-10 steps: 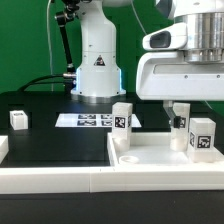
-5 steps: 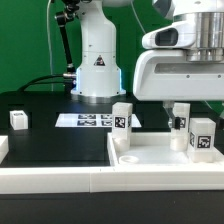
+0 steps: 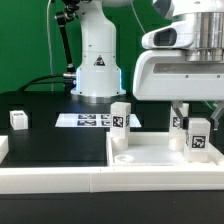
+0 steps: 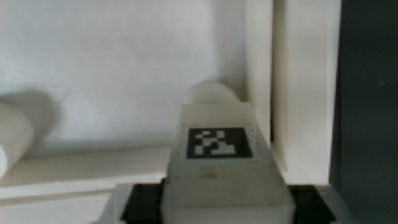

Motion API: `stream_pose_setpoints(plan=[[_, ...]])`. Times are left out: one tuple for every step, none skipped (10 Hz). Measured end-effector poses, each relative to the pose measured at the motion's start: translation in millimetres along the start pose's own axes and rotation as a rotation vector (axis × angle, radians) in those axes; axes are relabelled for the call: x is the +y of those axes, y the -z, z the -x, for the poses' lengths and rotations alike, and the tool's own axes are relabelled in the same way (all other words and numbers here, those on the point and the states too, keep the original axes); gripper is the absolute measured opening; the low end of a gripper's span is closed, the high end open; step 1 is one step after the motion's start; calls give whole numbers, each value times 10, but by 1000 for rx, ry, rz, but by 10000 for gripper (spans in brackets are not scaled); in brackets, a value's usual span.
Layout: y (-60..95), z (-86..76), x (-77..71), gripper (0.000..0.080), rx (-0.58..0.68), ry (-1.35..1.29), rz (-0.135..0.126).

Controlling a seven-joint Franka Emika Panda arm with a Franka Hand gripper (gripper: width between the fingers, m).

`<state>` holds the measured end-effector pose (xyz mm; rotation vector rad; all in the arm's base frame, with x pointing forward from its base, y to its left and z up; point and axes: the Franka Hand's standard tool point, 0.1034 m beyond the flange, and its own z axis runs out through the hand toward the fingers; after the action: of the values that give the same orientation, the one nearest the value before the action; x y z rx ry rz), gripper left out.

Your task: Assemble square table

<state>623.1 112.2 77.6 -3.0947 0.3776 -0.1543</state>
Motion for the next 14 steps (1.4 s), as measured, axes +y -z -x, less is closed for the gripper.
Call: stream_pose_setpoints(plan=[[-2, -2, 43, 288, -8, -90, 1], [-2, -1, 63, 288, -12, -189, 4], [-2, -4, 95, 288, -12, -270, 12], [0, -12, 157, 291, -10, -334, 26], [1, -18, 190, 293, -9, -356, 32], [1, -18, 191, 293, -9, -353, 32], [23, -3, 180, 293, -13, -347, 31], [106, 20, 140, 367, -14, -337, 23], [178, 49, 151, 367, -12, -291, 15], [237, 130, 204, 552, -14, -252, 9], [292, 214, 263, 619, -23, -217, 7], [345, 252, 312, 619, -26, -193, 5], [399, 259, 348, 643, -38, -171, 9], [416, 260, 367, 648, -53, -168, 13]])
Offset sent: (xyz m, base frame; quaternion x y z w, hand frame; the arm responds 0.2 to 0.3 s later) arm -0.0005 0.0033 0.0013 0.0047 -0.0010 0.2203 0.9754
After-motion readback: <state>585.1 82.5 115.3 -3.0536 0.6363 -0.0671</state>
